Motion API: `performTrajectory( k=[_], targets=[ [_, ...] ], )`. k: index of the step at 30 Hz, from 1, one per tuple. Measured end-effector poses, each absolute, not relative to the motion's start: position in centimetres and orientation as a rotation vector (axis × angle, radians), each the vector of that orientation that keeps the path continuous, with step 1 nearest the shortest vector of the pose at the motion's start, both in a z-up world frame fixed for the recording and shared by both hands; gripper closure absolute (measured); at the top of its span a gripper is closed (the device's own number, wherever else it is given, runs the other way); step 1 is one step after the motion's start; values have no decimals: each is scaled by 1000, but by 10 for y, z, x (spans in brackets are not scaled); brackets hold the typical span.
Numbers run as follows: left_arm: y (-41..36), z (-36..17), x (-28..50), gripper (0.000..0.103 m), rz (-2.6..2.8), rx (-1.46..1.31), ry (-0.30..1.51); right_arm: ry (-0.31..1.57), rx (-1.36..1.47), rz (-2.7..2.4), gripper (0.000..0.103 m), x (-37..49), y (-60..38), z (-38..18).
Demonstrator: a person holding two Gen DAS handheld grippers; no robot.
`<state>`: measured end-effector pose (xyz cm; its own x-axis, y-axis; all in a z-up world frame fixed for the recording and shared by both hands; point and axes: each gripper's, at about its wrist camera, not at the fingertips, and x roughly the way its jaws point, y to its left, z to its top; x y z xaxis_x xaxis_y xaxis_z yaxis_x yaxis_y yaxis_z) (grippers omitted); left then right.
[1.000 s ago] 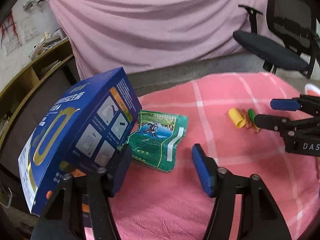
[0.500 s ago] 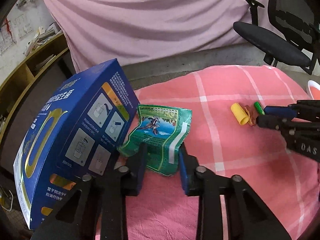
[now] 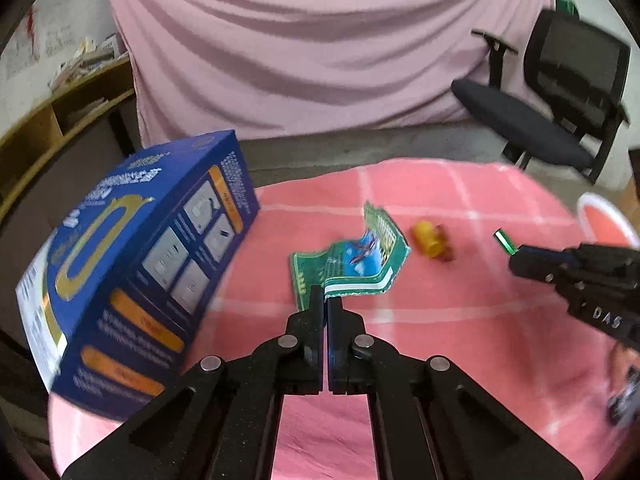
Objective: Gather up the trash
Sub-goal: 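Grasp the green wrapper with the left tool while the right grasps the green battery, then carry the wrapper and battery over the bucket and open both tools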
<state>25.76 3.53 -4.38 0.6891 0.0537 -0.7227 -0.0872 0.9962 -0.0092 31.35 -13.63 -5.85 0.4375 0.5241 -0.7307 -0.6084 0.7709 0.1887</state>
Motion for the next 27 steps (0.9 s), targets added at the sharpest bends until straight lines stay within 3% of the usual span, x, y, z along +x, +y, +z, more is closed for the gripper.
performTrajectory(
  k=[15,27],
  targets=[
    [-11,8,228,103,-125,-298,561,401,61,601,95,247,-222,-1],
    [-90,72,236,103,-272,-239,389,149,94,426,95,226,-289,30]
  ],
)
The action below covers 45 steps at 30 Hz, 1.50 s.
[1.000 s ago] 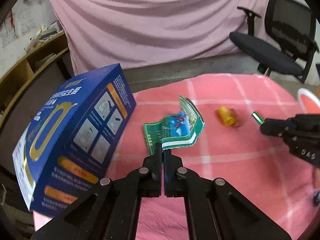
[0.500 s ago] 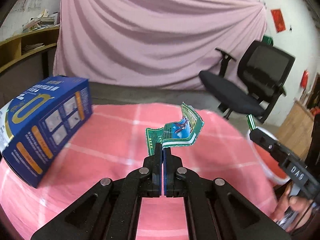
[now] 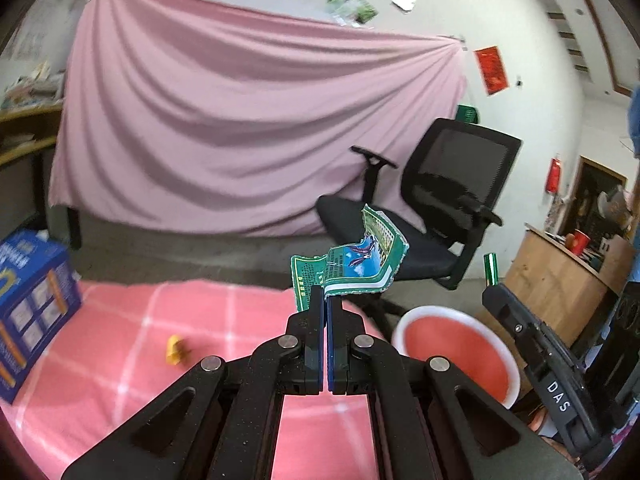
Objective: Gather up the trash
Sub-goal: 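Carry the wrapper and battery over the bucket and open both tools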
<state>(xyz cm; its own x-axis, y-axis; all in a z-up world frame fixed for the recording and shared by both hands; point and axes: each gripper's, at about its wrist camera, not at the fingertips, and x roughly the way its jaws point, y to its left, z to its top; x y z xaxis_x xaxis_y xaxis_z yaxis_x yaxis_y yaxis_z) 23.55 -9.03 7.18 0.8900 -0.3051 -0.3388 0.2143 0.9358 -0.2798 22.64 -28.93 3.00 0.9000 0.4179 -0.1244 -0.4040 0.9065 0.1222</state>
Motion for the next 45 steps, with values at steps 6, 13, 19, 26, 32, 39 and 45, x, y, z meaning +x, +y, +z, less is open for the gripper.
performTrajectory(
  k=[6,13,19,26,32,39,45],
  targets=[
    [-139,82,245,103,-348,-184,359,125,129,316,95,225,-336,29],
    [-192,80,262,103,-437,-146,374,135,174,222,95,224,-372,24],
    [-231,72,275,103,-479,-90,411,183,227,162,95,230,-397,15],
    [-264,58,288,103,-512,-51,462,250,292,106,95,236,-417,5],
    [-283,47,299,103,-538,-33,522,297,324,79,95,240,-431,0],
    [-296,33,307,103,-576,-19,602,361,374,54,94,247,-443,-9],
    [-302,22,316,103,-599,-20,679,380,383,51,94,248,-446,-11]
  ],
)
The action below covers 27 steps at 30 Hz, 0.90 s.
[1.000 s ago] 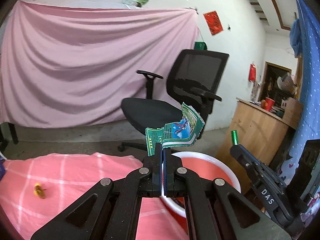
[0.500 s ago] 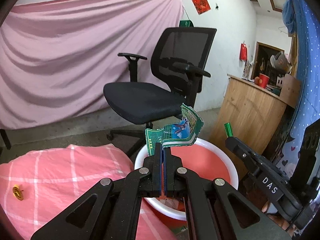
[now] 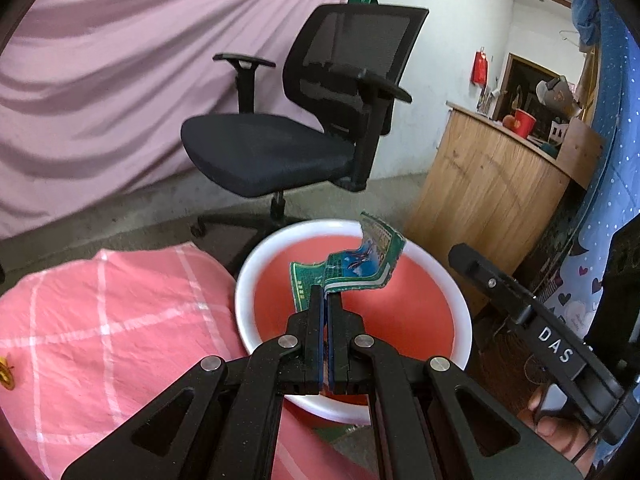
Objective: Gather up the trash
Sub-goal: 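Carry the wrapper and battery over the bucket and open both tools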
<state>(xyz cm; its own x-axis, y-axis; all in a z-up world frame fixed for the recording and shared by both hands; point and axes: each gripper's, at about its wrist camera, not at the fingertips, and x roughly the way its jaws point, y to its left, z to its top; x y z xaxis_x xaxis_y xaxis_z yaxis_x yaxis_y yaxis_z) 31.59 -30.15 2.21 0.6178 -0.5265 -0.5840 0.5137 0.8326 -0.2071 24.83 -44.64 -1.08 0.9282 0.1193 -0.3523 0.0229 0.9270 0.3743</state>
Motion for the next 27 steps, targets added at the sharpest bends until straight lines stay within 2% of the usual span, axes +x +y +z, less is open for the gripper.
performTrajectory(
  k=[9,13,15,23,25,27],
  targets=[
    [-297,10,322,101,-591,-55,745,404,396,38,94,252,-451,-13],
    [-291,10,320,97,-577,-67,742,404,391,41,93,252,-451,-13],
    [-287,11,320,92,-568,-77,736,405,386,43,93,252,-450,-13],
    [-266,23,312,91,-512,-93,693,390,371,56,92,252,-441,-7],
    [-256,28,308,91,-485,-98,670,378,367,65,84,251,-437,-4],
    [-250,32,306,85,-461,-101,653,363,359,78,76,251,-431,0]
  ],
)
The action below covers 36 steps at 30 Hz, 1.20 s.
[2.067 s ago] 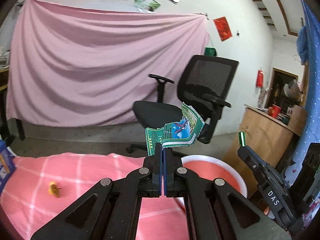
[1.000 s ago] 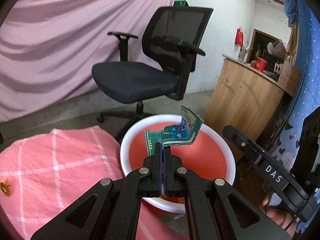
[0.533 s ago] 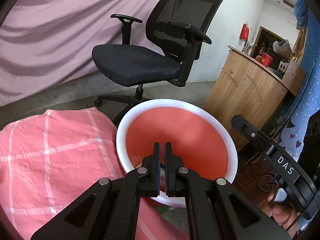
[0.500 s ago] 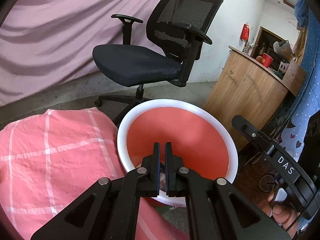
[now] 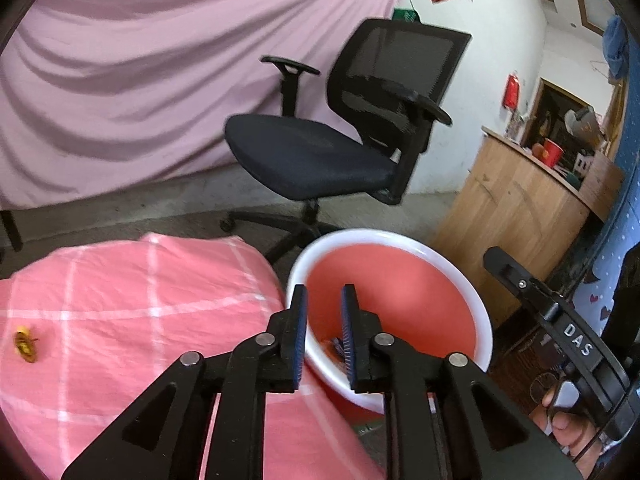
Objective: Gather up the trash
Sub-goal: 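Carry the wrapper and battery over the bucket and open both tools, then move both tools back over the table toward the yellow cap and brown item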
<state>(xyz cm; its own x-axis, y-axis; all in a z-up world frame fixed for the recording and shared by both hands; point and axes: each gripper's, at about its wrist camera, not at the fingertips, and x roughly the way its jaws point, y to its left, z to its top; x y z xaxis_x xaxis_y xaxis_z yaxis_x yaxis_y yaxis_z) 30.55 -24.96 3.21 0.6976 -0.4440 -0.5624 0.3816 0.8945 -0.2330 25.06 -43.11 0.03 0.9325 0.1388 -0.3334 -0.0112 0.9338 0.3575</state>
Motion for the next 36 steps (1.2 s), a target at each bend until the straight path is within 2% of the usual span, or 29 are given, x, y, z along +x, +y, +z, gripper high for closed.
performTrajectory(
  k=[3,9,12,14,15,16,20,22,24,25,28,36],
  targets=[
    [-232,41,298,78,-414,-107,610,338,335,99,76,249,-418,8],
    [-194,57,278,78,-305,-121,515,281,291,151,76,245,-388,21],
    [-173,63,265,69,-246,-132,470,254,269,178,74,243,-373,25],
    [-160,67,258,66,-212,-135,443,230,252,196,62,241,-362,28],
    [-154,68,254,63,-196,-135,434,220,247,202,49,240,-357,29],
    [-148,68,251,61,-184,-135,428,209,244,206,43,239,-353,31],
    [-122,70,235,45,-124,-146,381,177,227,235,31,235,-333,36],
    [-111,71,228,36,-95,-153,358,163,215,249,22,234,-324,38],
    [-100,71,220,8,-60,-159,332,146,207,271,17,232,-315,40],
    [-92,71,213,3,-27,-164,299,141,203,279,14,232,-311,40],
    [-76,68,199,1,21,-152,245,117,192,292,0,230,-298,40],
    [-45,52,176,1,106,-93,211,76,114,379,0,224,-253,35]
  ],
)
